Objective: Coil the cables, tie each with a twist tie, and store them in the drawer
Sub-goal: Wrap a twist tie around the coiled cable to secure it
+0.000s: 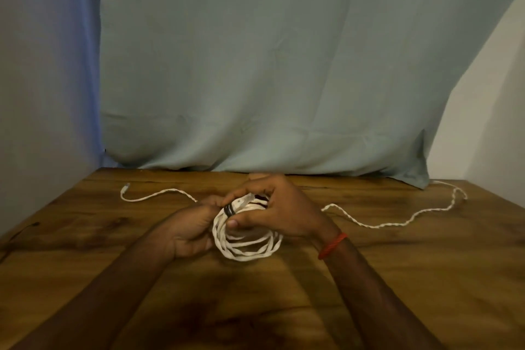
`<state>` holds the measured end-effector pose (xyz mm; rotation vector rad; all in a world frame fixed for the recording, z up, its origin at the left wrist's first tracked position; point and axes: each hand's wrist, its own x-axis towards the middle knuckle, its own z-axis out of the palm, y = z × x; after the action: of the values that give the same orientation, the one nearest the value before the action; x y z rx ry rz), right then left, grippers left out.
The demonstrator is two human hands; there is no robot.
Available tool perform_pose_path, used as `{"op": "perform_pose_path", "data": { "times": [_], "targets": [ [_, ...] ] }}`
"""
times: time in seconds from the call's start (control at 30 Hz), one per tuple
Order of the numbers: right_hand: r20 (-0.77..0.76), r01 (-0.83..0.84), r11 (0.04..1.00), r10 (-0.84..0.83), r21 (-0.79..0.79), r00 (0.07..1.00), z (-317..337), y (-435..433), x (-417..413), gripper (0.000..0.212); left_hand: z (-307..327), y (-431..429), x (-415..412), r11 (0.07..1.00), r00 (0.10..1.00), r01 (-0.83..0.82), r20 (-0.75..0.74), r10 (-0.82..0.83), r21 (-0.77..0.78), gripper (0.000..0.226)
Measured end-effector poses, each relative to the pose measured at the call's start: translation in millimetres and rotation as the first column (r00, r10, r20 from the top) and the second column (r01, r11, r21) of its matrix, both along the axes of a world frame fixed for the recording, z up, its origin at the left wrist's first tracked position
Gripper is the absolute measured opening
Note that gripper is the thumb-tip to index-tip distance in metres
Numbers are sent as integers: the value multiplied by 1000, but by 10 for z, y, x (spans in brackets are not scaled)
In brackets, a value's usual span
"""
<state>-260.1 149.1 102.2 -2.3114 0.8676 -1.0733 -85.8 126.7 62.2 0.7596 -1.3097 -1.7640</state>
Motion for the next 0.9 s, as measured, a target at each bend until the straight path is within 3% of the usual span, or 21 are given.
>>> {"op": "perform_pose_path", "data": {
  "times": [0.17,0.27,0.4,0.5,0.57,0.67,0.73,0.83,0.9],
  "targets": [
    [13,130,987,-129,-95,992,118,348,-405,24,133,305,-377,997,995,66,-77,-63,41,35],
    [33,177,977,-174,-120,984,190,596,-672,22,200,477,-632,990,990,137,-45,-137,14,41],
    [135,243,960,-225,-136,965,252,880,-1048,20,193,693,-993,985,983,172,-62,-172,1,32],
    [259,331,935,-291,-127,921,245,1087,-1341,17,107,832,-1333,991,958,131,-259,-120,23,46],
    [367,386,918,-330,-88,869,215,1231,-1526,12,31,951,-1555,990,920,137,-373,-122,14,70],
    [488,483,875,-407,-36,772,151,1413,-1786,10,-60,1173,-1863,988,915,139,-373,-152,-63,97],
    [524,535,845,-459,6,718,88,1531,-1964,11,-116,1334,-2072,979,945,117,-286,-161,-166,90],
    [576,584,807,-521,91,630,-31,1758,-2238,19,-161,1523,-2378,962,974,73,-191,-126,-262,53],
    [585,609,779,-568,153,579,-101,1947,-2414,22,-176,1617,-2559,952,980,90,-147,-138,-292,39]
  ]
}}
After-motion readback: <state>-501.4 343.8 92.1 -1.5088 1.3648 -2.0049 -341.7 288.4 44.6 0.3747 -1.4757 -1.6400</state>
